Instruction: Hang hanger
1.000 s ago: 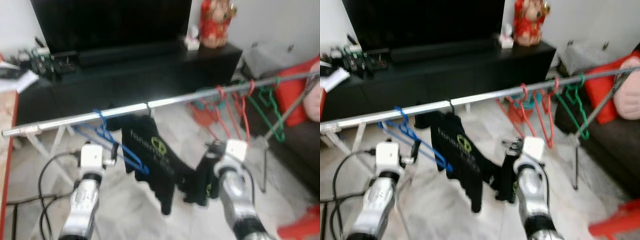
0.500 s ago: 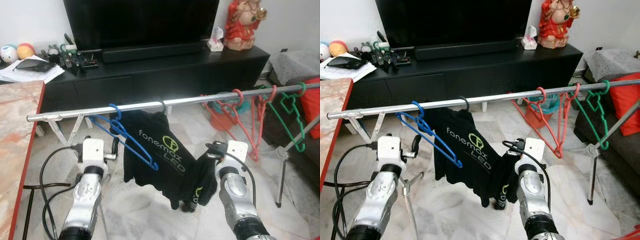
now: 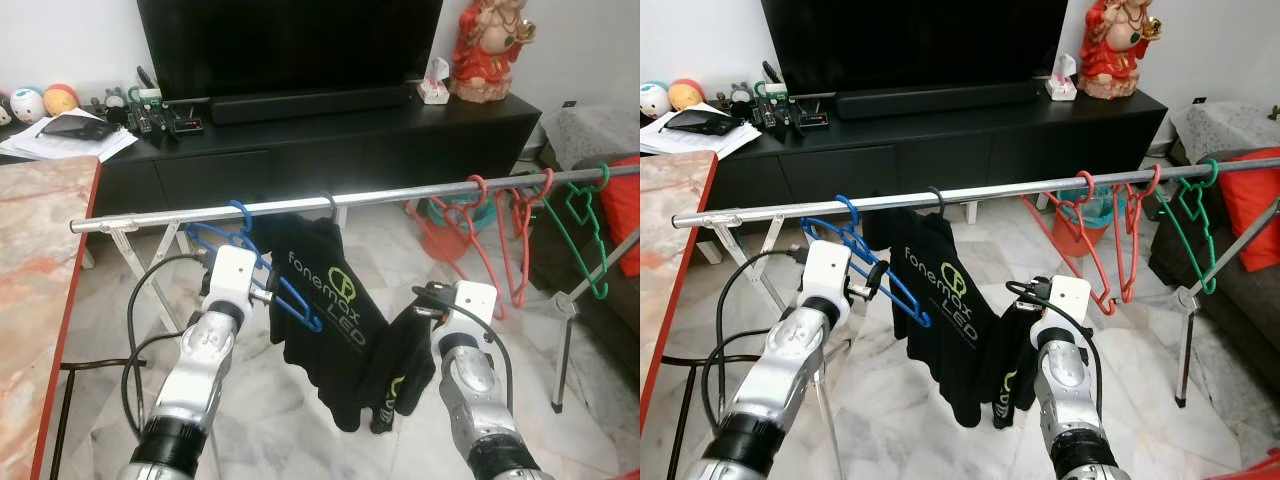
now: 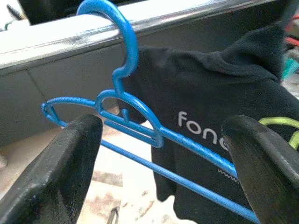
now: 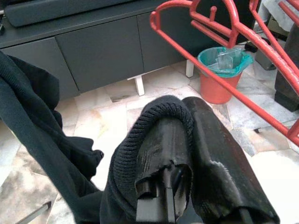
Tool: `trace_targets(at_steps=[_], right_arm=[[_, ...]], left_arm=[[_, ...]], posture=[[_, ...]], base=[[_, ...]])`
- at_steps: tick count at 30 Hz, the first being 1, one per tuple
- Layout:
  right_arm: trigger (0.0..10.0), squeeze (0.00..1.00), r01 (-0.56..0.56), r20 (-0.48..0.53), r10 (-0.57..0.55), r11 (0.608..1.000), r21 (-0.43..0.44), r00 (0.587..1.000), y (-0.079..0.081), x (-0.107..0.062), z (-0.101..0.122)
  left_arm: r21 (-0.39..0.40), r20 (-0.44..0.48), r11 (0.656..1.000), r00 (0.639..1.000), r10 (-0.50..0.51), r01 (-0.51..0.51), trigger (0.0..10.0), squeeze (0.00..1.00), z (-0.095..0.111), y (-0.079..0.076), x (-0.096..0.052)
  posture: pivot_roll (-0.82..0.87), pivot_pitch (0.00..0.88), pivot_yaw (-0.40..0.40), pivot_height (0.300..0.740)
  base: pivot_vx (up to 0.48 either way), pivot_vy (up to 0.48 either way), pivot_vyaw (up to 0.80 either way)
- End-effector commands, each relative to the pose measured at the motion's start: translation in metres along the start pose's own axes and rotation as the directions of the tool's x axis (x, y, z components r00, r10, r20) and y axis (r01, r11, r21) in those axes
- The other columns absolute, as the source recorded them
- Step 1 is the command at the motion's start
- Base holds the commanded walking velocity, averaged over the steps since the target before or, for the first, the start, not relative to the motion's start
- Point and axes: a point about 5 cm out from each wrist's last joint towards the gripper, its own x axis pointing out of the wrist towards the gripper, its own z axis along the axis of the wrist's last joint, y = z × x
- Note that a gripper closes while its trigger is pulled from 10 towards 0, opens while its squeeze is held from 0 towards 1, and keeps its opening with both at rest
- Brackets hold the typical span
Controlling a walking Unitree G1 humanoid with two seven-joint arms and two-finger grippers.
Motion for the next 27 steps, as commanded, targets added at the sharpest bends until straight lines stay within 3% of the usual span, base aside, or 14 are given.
trace_targets(at_steps=[1,4,8,14,19,24,27], right_arm=[[10.0,0.0,0.0,0.034,-0.001,1.0,0.007,0.999,0.002,0.004,0.009],[10.0,0.0,-0.002,0.035,0.002,1.0,0.012,0.999,0.005,0.004,0.009],[10.0,0.0,-0.001,0.036,0.0,1.0,0.019,0.999,0.008,0.004,0.009],[10.0,0.0,0.01,0.036,-0.011,1.0,0.03,0.999,0.009,0.003,0.007],[10.0,0.0,0.012,0.035,-0.013,0.999,0.037,0.999,0.01,0.003,0.007],[10.0,0.0,0.013,0.029,-0.014,0.999,0.039,0.999,0.011,0.002,0.005],[10.0,0.0,0.011,0.027,-0.012,0.999,0.04,1.0,0.012,0.002,0.004]], left_arm=[[-0.018,-0.033,1.0,0.999,0.017,-0.017,10.0,0.0,0.001,0.0,0.006],[-0.054,-0.048,0.998,0.999,0.02,-0.023,10.0,0.0,0.009,-0.002,0.016],[-0.038,-0.081,0.999,0.996,0.035,-0.038,10.0,0.0,0.013,-0.003,0.024],[-0.038,-0.168,0.979,0.967,0.193,-0.202,10.0,0.0,0.012,0.004,0.036],[-0.021,-0.209,0.959,0.939,0.273,-0.283,10.0,0.0,0.004,0.011,0.038],[0.005,-0.24,0.956,0.927,0.287,-0.295,10.0,0.0,-0.007,0.016,0.035],[-0.02,-0.224,0.949,0.926,0.303,-0.315,10.0,0.0,-0.007,0.022,0.034]], posture=[[0.0,0.0,-0.026,0.74],[0.0,0.0,-0.011,0.74],[0.0,0.0,0.0,0.74],[0.0,0.0,0.018,0.74],[0.0,0.0,0.023,0.74],[0.0,0.0,0.026,0.74],[0.0,0.0,0.028,0.74]], base=[[0.0,0.0,0.0],[0.0,0.0,0.0],[0.0,0.0,0.0],[0.0,0.0,0.0],[0.0,0.0,0.0],[0.0,0.0,0.0],[0.0,0.0,0.0]])
